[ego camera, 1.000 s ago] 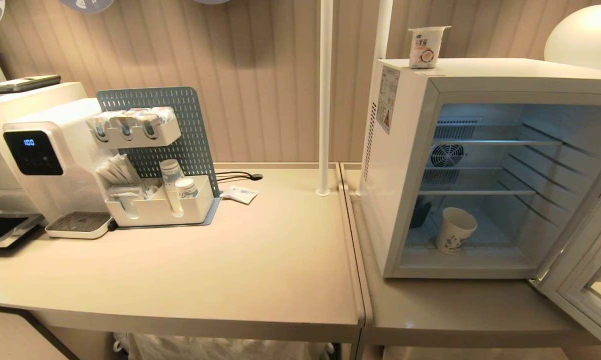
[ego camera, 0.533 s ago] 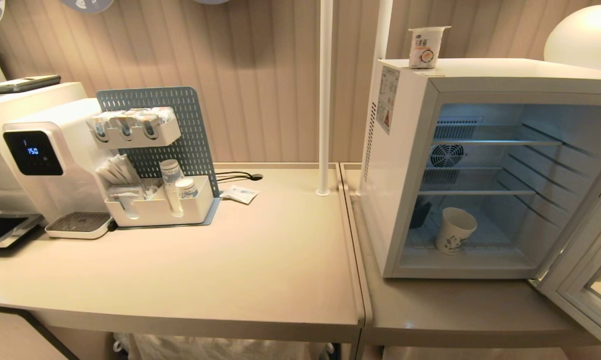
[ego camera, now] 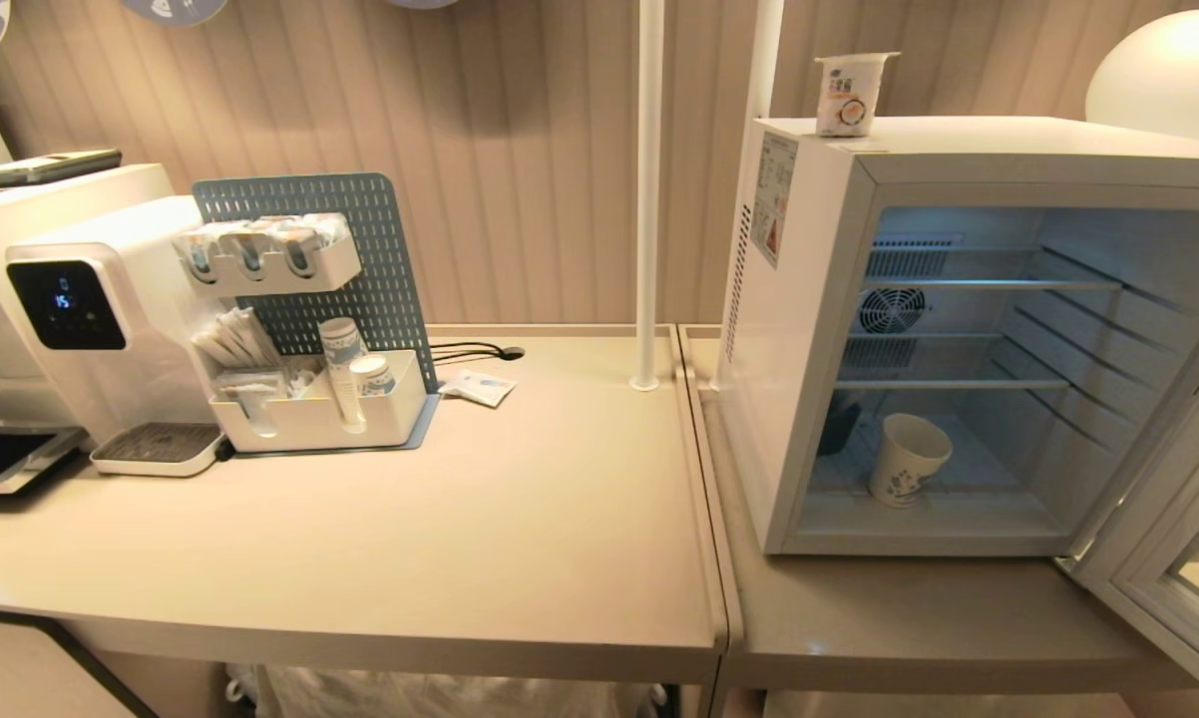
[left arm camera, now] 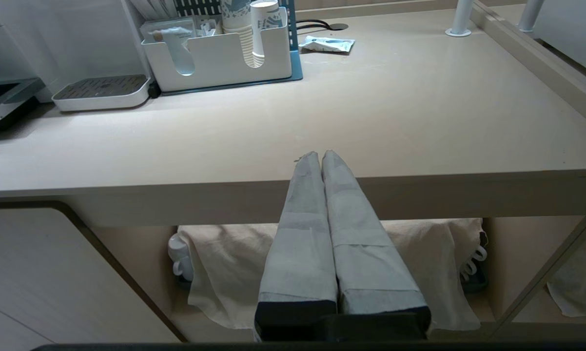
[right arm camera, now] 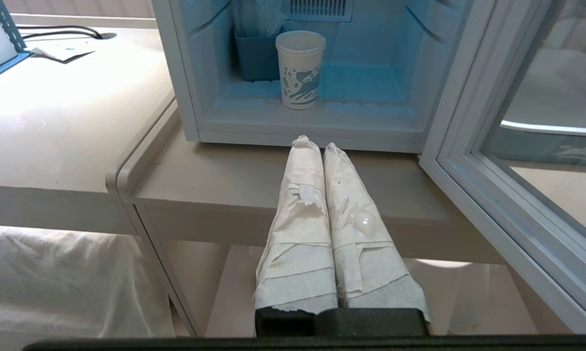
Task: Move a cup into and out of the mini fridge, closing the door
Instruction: Put the yoghurt in the freezer
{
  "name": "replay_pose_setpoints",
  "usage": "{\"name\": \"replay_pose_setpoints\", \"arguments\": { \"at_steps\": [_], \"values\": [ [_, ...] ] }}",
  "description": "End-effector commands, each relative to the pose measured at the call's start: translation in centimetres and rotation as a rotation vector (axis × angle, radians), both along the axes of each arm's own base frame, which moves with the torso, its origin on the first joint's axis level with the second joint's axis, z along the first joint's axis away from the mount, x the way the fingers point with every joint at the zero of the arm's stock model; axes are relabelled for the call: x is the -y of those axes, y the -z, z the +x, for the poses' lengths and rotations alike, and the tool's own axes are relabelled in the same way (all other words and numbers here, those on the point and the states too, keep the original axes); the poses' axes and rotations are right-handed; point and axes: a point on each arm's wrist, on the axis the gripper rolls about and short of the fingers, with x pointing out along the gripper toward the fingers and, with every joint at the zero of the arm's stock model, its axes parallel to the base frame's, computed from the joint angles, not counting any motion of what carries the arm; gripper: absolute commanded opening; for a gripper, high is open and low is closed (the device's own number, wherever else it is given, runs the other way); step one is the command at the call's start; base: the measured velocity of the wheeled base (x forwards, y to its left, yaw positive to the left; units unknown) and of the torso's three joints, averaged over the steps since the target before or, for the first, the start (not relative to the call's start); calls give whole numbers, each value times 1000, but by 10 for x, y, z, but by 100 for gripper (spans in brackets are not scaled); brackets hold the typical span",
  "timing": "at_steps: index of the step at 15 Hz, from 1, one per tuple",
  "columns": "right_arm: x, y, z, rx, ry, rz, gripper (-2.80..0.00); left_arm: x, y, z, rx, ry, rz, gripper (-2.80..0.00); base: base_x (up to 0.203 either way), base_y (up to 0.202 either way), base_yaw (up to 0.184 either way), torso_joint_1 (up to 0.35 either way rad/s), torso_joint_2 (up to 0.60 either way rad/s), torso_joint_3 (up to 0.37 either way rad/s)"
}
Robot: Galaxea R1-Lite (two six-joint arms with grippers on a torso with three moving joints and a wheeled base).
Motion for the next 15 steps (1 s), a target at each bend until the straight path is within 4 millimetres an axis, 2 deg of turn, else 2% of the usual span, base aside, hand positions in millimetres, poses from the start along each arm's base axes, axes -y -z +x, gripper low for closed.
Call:
{"name": "replay_pose_setpoints", "arguments": {
  "at_steps": [1,9,14,15],
  "values": [
    [0,0,0,1,4,0,-280,0,0,0,-1,3,10,-280,0,0,0,0,0,0],
    [0,0,0,1,2,-1,-280,0,-1,0,9,15,67,-280,0,0,0,0,0,0],
    [0,0,0,1,5,3,-280,0,-1,0,9,17,67,-280,178,0,0,3,4,-1],
    [0,0,0,1,5,3,-280,0,-1,0,9,17,67,-280,0,0,0,0,0,0]
  ]
}}
